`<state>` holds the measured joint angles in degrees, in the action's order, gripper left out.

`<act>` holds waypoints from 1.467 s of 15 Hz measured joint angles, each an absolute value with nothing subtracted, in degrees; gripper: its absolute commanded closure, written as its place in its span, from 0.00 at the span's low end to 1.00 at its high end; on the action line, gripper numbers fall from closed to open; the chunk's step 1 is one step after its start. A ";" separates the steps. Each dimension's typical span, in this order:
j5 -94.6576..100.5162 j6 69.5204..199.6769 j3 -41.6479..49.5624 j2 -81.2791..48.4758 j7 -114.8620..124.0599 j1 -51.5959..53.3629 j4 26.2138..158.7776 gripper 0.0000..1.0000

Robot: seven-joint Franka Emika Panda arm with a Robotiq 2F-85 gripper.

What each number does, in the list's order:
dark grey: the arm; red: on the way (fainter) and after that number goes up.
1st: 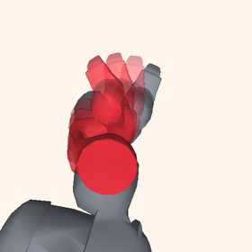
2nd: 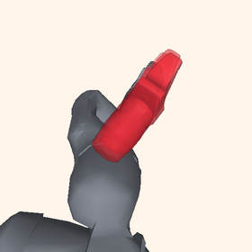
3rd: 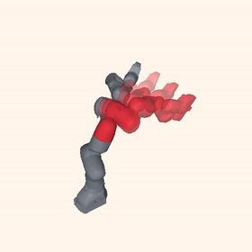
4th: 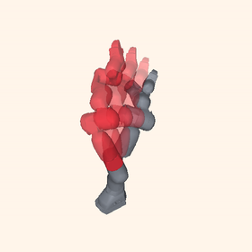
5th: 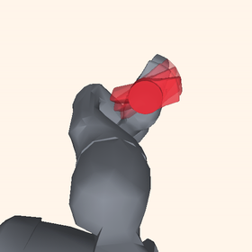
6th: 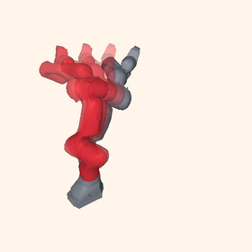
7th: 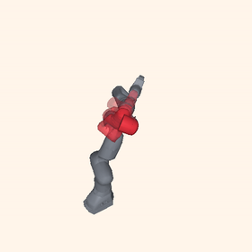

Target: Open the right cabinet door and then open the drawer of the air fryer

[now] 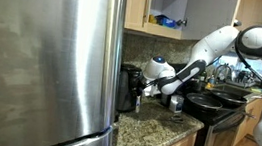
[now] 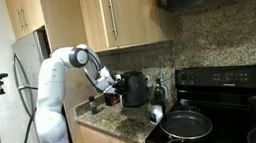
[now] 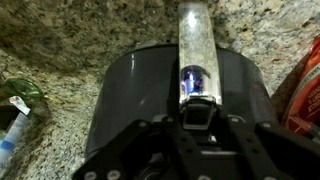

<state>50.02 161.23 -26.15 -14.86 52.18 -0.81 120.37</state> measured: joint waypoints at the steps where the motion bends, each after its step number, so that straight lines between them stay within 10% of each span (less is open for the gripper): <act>1: 49.91 160.49 -26.22 -14.76 52.23 -0.64 120.30 0.91; 22: 18.76 135.81 -14.20 -13.04 27.54 15.28 113.25 0.91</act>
